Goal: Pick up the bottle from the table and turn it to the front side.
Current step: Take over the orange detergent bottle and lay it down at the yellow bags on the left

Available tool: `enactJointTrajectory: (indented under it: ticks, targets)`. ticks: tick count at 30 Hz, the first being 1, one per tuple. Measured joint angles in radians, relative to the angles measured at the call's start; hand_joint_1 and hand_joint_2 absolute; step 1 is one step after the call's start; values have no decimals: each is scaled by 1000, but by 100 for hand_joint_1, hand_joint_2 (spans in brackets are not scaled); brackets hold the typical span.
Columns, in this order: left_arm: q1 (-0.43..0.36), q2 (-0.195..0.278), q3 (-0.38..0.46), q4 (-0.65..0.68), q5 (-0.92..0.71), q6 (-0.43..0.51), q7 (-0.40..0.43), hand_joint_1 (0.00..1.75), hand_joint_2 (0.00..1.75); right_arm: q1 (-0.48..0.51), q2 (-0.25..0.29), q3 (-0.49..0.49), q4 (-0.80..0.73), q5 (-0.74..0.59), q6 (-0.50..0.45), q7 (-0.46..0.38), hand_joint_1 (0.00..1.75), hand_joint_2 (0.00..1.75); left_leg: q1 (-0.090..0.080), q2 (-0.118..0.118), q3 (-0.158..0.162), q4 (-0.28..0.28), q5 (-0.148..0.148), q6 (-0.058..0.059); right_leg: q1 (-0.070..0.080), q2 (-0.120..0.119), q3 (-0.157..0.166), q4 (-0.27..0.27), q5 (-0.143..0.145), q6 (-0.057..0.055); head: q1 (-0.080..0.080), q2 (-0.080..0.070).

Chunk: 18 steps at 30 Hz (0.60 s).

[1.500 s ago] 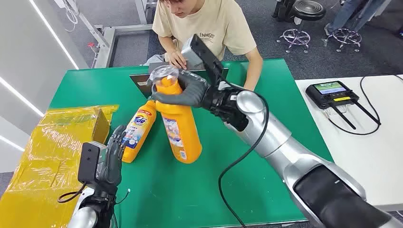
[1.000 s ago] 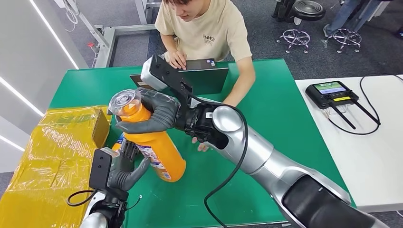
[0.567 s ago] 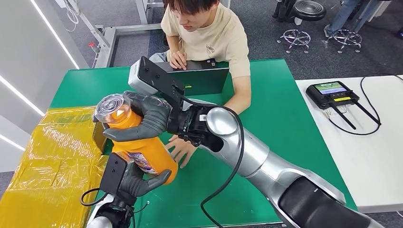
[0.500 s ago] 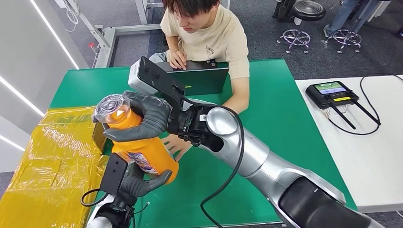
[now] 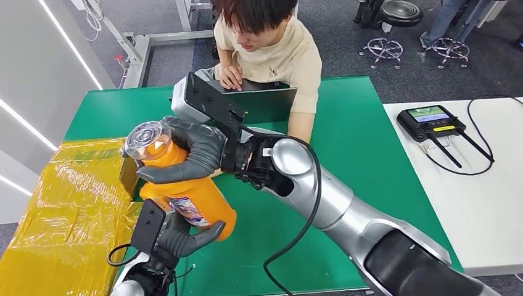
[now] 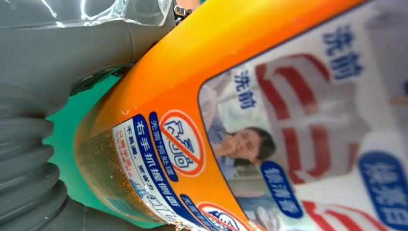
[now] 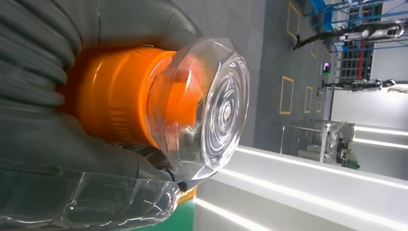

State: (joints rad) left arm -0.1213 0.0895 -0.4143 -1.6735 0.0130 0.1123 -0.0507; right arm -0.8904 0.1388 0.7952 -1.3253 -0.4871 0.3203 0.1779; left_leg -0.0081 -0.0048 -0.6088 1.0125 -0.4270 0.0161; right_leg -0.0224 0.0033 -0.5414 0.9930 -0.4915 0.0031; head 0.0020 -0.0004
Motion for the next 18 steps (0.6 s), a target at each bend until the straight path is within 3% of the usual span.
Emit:
enactJointTrajectory:
  ticks: [2,3,6,7,13,18]
  targets:
    - [-1,2,0,0,1,2,0,175,175,3,-3,-2,-3,2,-5,-1,175,175,0,0,0,0,0,0,0,0,0,0,0,0,0,0]
    - [-1,4,0,0,2,6,-1,175,175,5,-4,-3,-4,5,-9,-2,140,175,0,0,0,0,0,0,0,0,0,0,0,0,0,0]
    - [-2,12,6,2,15,27,-13,175,175,17,-13,-11,-10,19,-24,-8,9,44,0,0,0,0,0,0,0,0,0,0,0,0,0,0]
    - [-3,16,10,3,21,35,-19,175,175,21,-18,-15,-11,25,-27,-12,0,0,0,0,0,0,0,0,0,0,0,0,0,0,0,0]
    - [7,51,68,14,27,102,-44,175,175,41,-93,-55,-31,117,-51,-25,0,0,0,-1,0,0,0,0,0,-1,0,0,0,0,0,0]
    - [51,74,194,13,1,135,-39,175,175,101,-239,-180,-92,177,-47,-54,0,0,0,-6,-1,0,0,0,0,-5,1,-1,0,1,1,0]
